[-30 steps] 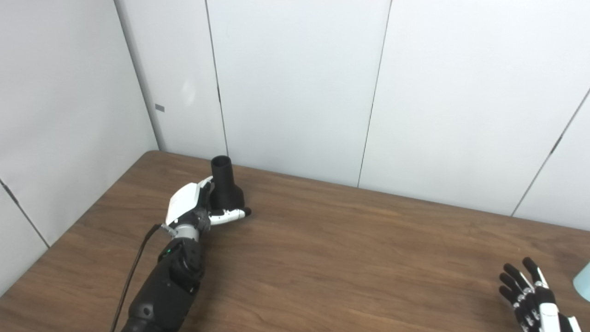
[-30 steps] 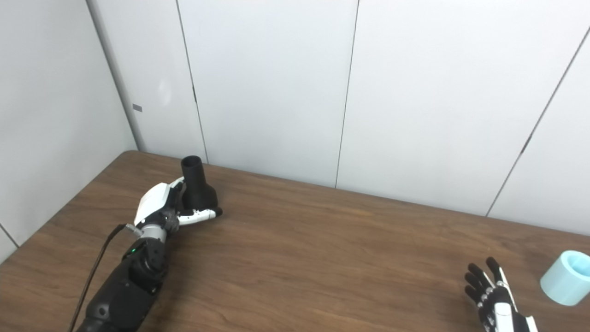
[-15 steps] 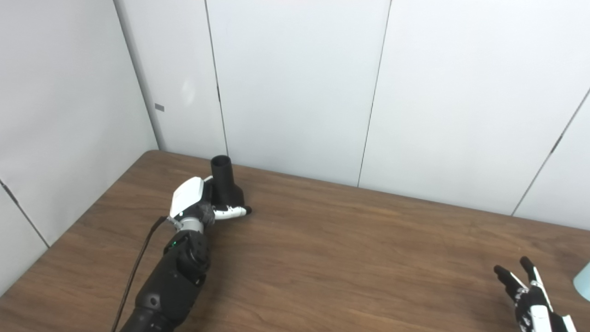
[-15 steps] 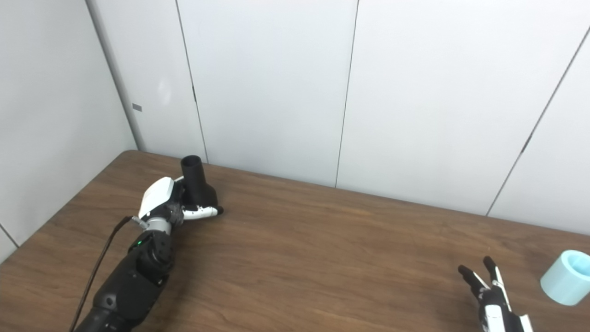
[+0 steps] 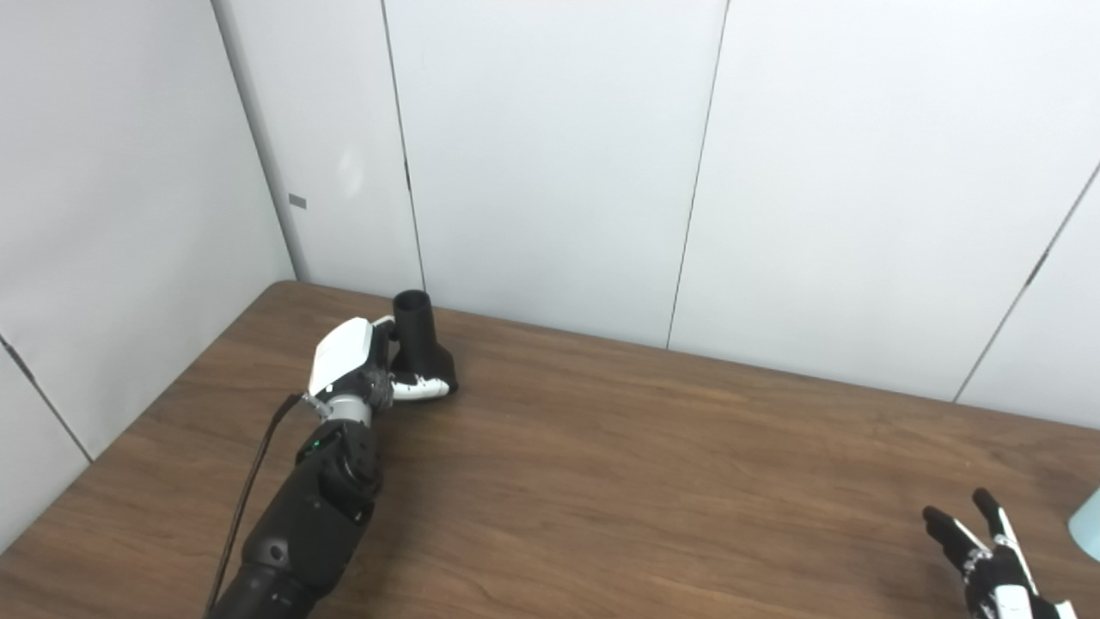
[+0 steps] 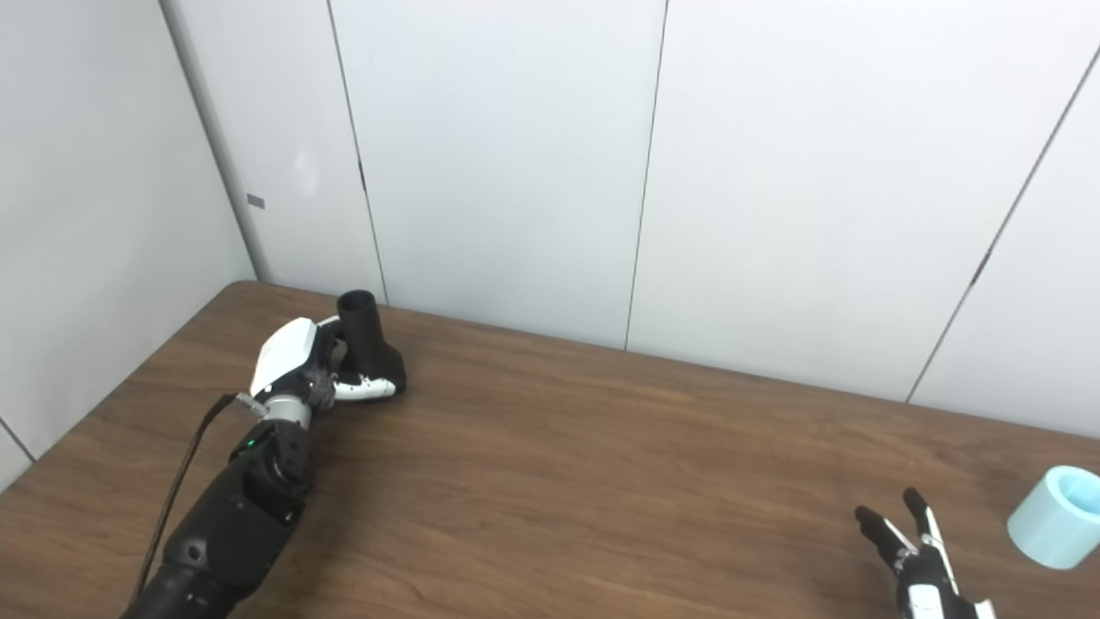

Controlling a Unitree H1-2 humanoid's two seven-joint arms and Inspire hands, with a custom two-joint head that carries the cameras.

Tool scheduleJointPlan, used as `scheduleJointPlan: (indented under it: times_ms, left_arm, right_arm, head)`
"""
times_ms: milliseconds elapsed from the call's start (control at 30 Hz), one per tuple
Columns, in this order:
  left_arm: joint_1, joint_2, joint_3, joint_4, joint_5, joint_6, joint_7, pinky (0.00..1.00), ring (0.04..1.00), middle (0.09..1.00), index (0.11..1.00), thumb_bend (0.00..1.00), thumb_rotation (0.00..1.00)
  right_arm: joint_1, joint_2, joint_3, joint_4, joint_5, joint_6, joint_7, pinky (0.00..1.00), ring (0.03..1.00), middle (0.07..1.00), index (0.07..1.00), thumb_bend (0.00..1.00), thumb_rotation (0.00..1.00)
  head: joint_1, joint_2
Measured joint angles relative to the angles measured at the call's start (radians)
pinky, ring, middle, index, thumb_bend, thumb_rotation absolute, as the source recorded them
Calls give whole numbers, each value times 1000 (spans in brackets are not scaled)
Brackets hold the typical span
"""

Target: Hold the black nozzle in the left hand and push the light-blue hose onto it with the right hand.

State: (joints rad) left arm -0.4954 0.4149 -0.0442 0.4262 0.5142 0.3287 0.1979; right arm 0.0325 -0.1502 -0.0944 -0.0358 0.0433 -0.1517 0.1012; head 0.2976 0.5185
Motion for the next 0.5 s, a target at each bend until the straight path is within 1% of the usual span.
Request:
scheduleJointPlan:
  times_ms: [33, 67, 100, 133, 167, 300, 400, 433, 500]
  left_arm:
    - [-6, -2, 13, 8, -14, -10, 6, 524, 606, 641, 647, 801, 31]
    - [-11, -5, 30, 24, -33, -33, 12, 493, 565, 555, 587, 664, 15]
    - [-12, -8, 43, 31, -50, -45, 23, 475, 535, 503, 546, 579, 6]
    - [-10, -13, 56, 36, -68, -69, 28, 477, 492, 495, 521, 542, 3]
    - [-9, -17, 61, 43, -81, -84, 33, 488, 475, 501, 494, 519, 1]
    - [-3, -20, 65, 57, -99, -119, 41, 491, 465, 507, 472, 503, 0]
    - [-3, -18, 57, 66, -98, -139, 43, 499, 469, 508, 470, 502, 0]
    - [-3, -17, 54, 66, -96, -140, 44, 502, 470, 506, 472, 502, 0]
    - [-4, -17, 48, 66, -93, -141, 45, 504, 471, 504, 473, 502, 0]
  right_arm:
    - [0, 0, 1, 0, -2, 0, 0, 937, 883, 839, 981, 390, 1000]
    - [0, 0, 1, 0, -5, 0, 0, 936, 882, 838, 980, 390, 1000]
    - [0, 0, 1, 0, -6, 0, 0, 925, 879, 830, 978, 389, 1000]
    - [1, 0, 1, -1, -8, -1, 0, 919, 877, 825, 976, 386, 1000]
    - [1, 0, 1, -1, -10, -1, 0, 913, 876, 816, 974, 391, 1000]
    - [2, 0, 1, -2, -11, -1, 0, 910, 873, 811, 973, 397, 1000]
    - [2, 0, 1, -2, -10, -1, 0, 909, 869, 835, 973, 399, 1000]
    - [2, 0, 1, -2, -9, -1, 0, 909, 859, 879, 972, 395, 1000]
    - [2, 0, 1, -2, -6, -3, 1, 906, 854, 878, 968, 396, 1000]
  head:
    - [0, 0]
    - [-2, 2]
    - [-3, 3]
    - [-3, 5]
    - [-3, 5]
    - [-5, 5]
    - [-8, 6]
    - [-8, 6]
    - [-9, 6]
